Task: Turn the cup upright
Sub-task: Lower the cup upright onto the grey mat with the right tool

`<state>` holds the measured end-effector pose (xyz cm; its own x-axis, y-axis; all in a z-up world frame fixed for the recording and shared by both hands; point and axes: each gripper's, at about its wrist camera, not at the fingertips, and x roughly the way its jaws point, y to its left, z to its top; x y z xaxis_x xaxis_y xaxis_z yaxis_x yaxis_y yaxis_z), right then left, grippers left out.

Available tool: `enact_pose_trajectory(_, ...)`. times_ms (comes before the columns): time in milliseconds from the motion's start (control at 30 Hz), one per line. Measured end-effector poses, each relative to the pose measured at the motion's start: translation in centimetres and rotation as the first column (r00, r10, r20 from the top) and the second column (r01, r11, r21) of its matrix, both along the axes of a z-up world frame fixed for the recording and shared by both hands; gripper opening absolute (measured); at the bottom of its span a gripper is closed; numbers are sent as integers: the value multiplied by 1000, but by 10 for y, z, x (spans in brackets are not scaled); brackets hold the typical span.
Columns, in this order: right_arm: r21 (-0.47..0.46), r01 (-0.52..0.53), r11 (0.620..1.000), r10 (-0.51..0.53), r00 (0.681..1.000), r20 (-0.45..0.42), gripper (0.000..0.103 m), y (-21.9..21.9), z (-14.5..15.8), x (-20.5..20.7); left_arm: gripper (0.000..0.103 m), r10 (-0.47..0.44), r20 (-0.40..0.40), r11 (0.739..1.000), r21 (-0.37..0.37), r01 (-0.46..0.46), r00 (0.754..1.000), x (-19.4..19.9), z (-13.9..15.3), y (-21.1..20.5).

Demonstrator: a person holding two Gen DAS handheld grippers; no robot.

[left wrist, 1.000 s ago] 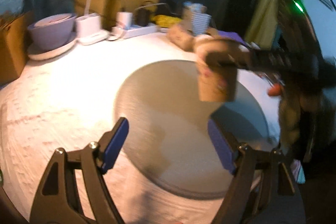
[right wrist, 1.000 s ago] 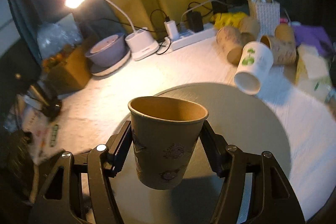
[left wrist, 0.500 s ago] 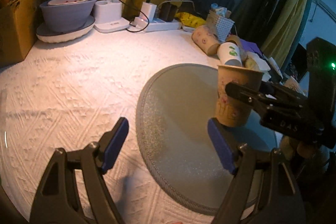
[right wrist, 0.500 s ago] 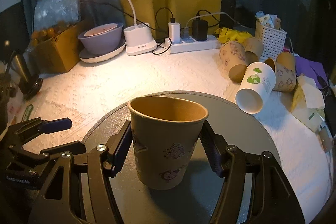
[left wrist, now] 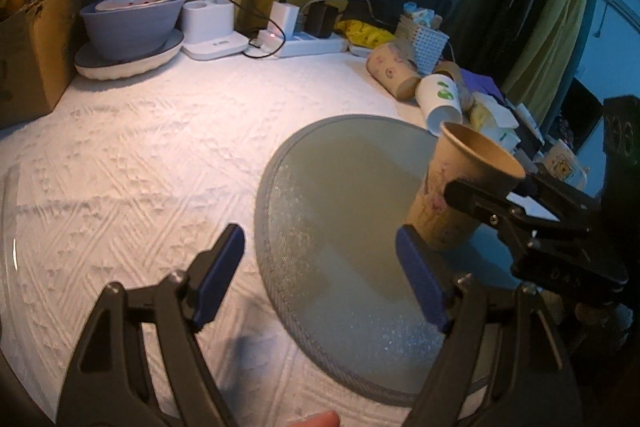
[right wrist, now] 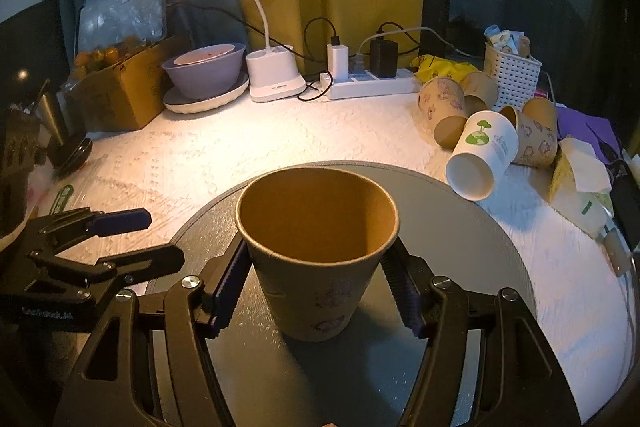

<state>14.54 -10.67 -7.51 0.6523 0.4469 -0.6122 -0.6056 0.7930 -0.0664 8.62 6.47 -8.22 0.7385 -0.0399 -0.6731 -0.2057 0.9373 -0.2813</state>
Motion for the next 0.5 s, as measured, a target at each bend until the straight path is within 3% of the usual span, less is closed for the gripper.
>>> enact_pose_trajectory(200, -10, 41, 999, -41, 999, 0, 70, -6, -4, -4, 90, -3, 12, 1000, 12, 3, 1000, -11, 3, -8)
enact_pose_trajectory(267, -9, 45, 999, -45, 999, 2, 78, -9, -4, -6, 91, 1, 15, 1000, 18, -1, 1000, -14, 5, -10)
enact_pose_trajectory(500, -1, 59, 998, -59, 998, 3, 78, -19, 0, -20, 91, -6, 37, 999, 48, 4, 999, -24, 14, -22)
